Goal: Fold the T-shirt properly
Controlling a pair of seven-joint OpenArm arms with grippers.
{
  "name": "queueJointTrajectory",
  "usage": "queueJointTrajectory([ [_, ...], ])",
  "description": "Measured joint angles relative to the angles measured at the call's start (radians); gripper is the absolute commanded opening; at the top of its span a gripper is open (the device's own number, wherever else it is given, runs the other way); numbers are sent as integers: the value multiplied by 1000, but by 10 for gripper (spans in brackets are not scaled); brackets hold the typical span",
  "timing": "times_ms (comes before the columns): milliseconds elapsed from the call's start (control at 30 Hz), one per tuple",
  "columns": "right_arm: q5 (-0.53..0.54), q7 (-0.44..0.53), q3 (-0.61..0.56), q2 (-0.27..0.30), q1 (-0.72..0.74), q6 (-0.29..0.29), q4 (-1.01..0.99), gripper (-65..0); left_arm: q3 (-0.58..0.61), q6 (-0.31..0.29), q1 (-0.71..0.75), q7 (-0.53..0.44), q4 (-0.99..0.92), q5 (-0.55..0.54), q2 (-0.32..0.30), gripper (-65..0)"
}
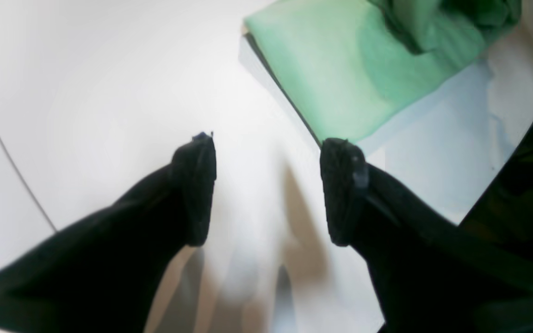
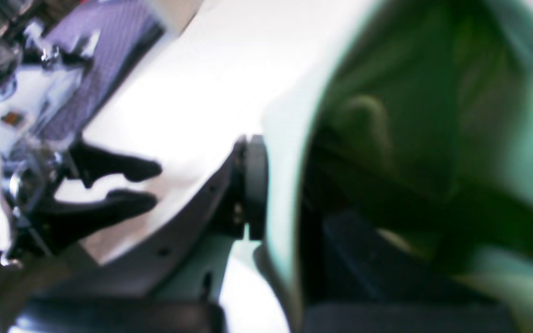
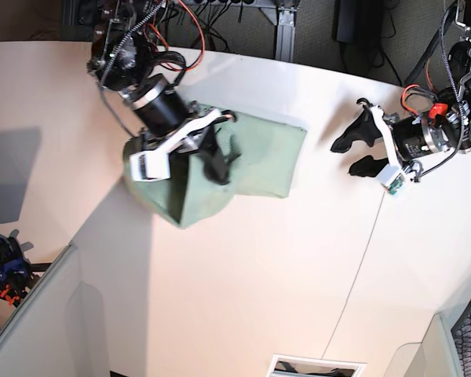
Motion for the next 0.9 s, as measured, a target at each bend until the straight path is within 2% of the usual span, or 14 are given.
queueJointTrajectory([
  [33, -39, 27, -33, -16, 0, 0, -29, -650, 0, 0, 0, 1, 0, -6, 0, -266],
  [67, -72, 53, -64, -27, 0, 0, -61, -591, 0, 0, 0, 0, 0, -16, 0, -265],
  [133, -92, 81, -120, -41, 0, 0, -124, -354, 0, 0, -1, -3, 0, -35, 0, -266],
  [167, -91, 86, -145, -45, 0, -2, -152, -272, 0, 0, 0, -3, 0, -37, 0, -266],
  [200, -93, 95, -171, -50, 0, -3, -179, -232, 0, 0, 0, -3, 0, -37, 0, -265],
  [233, -94, 98, -198, -50, 0, -3, -200, -226, 0, 0, 0, -3, 0, -36, 0, -266],
  [400, -91, 136, -281, -67, 0, -3, -228, -226, 0, 0, 0, -3, 0, -36, 0, -265],
  [633, -99, 140, -285, -103, 35, -3, -203, -226, 0, 0, 0, -3, 0, -36, 0, -266],
  [733, -156, 136, -272, -100, 33, -3, -144, -233, 0, 0, 0, -3, 0, -36, 0, -288],
  [767, -182, 137, -265, -97, 34, -3, -120, -261, 0, 0, 0, -3, 0, -43, 0, -329],
  [800, -210, 140, -254, -95, 34, -2, -97, -325, 0, -1, 0, -3, 2, -60, 0, -382],
  [833, -244, 140, -243, -94, 34, -2, -77, -423, 0, -1, 4, 2, 13, -81, 0, -435],
  [867, -274, 140, -229, -93, 35, -2, -64, -548, 0, -2, 13, 1, 35, -106, -2, -471],
  [900, -291, 141, -215, -89, 36, -2, -61, -650, 3, -3, 21, 1, 63, -130, -3, -490],
])
